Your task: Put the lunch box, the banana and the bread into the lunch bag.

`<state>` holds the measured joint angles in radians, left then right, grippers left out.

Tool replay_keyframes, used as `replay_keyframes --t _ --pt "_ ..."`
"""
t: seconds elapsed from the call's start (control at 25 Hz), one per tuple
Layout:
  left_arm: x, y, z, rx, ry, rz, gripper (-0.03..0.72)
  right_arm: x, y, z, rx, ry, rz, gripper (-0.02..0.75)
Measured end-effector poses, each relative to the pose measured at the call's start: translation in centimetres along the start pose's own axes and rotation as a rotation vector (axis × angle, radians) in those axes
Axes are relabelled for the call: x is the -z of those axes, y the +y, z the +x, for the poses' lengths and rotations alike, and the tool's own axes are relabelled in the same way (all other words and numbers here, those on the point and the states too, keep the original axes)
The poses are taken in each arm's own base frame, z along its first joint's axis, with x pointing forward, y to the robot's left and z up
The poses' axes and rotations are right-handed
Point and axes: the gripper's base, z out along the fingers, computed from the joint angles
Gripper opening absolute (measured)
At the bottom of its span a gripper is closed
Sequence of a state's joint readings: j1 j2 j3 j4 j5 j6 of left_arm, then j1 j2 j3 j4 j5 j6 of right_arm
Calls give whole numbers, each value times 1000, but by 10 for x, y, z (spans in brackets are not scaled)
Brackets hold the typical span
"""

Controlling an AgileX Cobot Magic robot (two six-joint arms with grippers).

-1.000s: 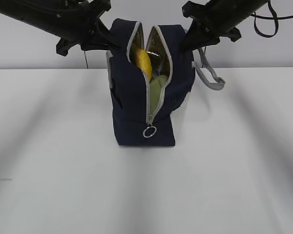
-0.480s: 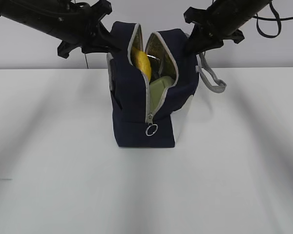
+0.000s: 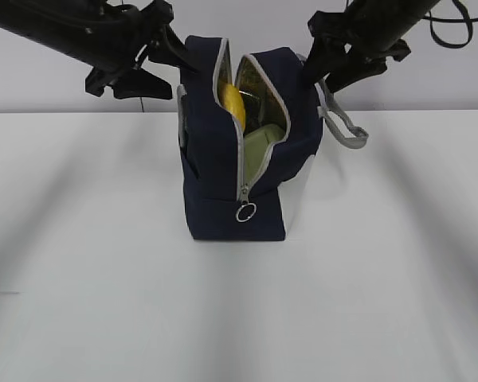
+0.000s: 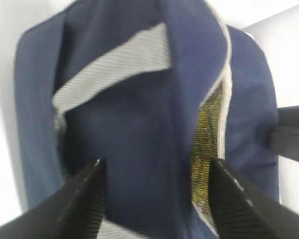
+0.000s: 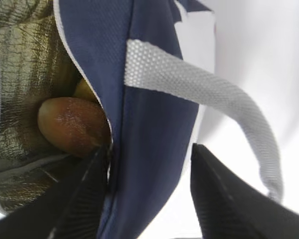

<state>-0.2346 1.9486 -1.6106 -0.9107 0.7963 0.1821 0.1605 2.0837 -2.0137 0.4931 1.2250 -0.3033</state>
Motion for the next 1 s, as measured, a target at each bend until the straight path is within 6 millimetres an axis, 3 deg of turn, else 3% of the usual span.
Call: replay_keyframes --t 0.16,0.4,0.64,0.8,1.0 --pt "27 -3 -7 -33 -27 -13 486 31 11 -4 49 -55 44 430" --pt "75 -28 3 -147 1 -26 487 79 32 0 105 -137 98 430" --pt "107 -45 20 -231 81 -64 487 122 58 24 125 -181 95 430" --pt "124 -54 28 -259 103 -70 487 137 72 54 146 -175 62 430" --pt "138 -62 37 -288 134 -77 487 132 84 84 206 -298 74 430"
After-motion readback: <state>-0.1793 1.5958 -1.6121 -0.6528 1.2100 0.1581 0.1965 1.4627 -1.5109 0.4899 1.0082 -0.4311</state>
